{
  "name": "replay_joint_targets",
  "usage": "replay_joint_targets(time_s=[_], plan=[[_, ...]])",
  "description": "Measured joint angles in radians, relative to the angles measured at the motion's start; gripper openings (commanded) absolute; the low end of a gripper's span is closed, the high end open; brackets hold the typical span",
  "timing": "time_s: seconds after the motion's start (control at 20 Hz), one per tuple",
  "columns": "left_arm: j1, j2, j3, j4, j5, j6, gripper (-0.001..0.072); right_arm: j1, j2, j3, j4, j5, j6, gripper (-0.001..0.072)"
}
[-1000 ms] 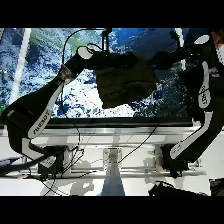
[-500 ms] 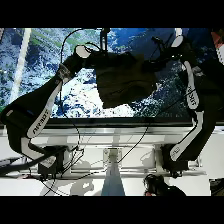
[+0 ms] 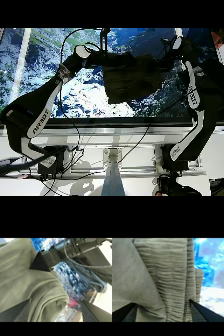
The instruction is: Fold the clothes and pants, and hang the long-sleeved shirts on hangers.
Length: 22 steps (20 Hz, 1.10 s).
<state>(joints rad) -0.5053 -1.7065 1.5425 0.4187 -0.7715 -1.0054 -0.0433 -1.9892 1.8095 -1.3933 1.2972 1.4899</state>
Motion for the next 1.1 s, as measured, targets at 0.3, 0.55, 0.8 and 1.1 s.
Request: replay_joint_targets(time_s=[0.3,0.55,0.8,1.1], plan=[[0.0,0.0,0.0,0.0,0.0,0.0,0.0697,-0.022,0.0,0.033,-0.058,-0.009,-0.058,0.0701],[0.0,0.0,0.0,0.0,0.0,0.0,0.0697,-0.025,0.003,0.087,-0.067,-0.008,-0.073,0.0699],[0.0,0.0,0.0,0.001,0.0,0.0,0.0697,-0.037,-0.002,0.103,-0.07,-0.002,-0.07,0.0689],[0.0,0.0,0.0,0.0,0.0,0.0,0.0697,-0.146,-0.063,0.105,0.137,0.084,-0.033,0.0686]])
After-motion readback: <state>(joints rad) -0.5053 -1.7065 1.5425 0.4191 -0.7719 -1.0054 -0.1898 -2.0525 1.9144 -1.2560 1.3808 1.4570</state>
